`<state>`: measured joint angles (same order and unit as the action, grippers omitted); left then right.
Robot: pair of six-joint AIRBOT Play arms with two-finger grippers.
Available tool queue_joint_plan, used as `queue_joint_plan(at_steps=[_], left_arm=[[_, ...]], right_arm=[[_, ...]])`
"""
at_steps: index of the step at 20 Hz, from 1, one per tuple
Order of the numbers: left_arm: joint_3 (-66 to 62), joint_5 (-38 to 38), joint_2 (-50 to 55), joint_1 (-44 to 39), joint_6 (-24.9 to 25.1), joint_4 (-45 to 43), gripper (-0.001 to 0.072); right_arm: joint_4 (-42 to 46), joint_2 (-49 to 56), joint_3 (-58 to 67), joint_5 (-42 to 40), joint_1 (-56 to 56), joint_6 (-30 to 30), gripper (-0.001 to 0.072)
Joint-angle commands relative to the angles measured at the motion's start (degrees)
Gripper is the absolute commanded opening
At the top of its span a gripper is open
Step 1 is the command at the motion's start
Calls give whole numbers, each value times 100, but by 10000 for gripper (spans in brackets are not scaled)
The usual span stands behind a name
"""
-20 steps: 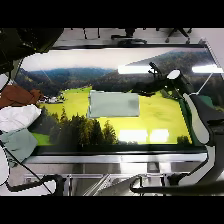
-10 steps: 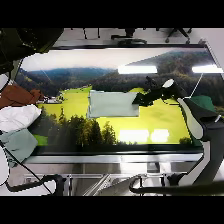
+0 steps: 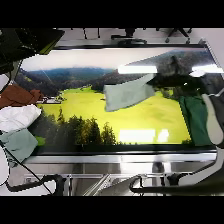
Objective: Fold the shirts.
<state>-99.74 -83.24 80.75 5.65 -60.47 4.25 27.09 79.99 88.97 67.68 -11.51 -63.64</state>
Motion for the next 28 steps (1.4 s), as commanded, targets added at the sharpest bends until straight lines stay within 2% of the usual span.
queue_joint_plan(at_steps=[1,7,11,13,16,22,25,26,27,28], left_arm=[[2,-76,0,-2,0,0,20],[2,-142,0,-2,2,-4,20],[2,-352,2,-2,50,-22,20],[7,-479,2,-2,111,-24,20],[7,-581,2,-2,111,-22,20],[7,-678,2,-2,214,-22,20],[7,-684,2,-2,278,-24,20],[7,-682,2,-2,313,-24,20],[7,-682,2,-2,321,-24,20],[7,-678,4,-2,321,-22,20]], right_arm=[[-144,-800,50,179,-1110,-168,19],[-144,-1733,50,151,-3274,-409,19],[-33,-2092,50,280,-4319,-787,19],[444,-2142,46,675,-4520,-1152,19],[1384,-2138,-31,1429,-4531,-1384,19],[2439,-2214,-83,2570,-4551,-1982,19],[3897,-2210,-125,3344,-4548,-2736,33],[4374,-2212,-173,3429,-4548,-2883,191],[4697,-2212,-197,3440,-4548,-2944,395],[4833,-2212,-199,3416,-4548,-2942,482]])
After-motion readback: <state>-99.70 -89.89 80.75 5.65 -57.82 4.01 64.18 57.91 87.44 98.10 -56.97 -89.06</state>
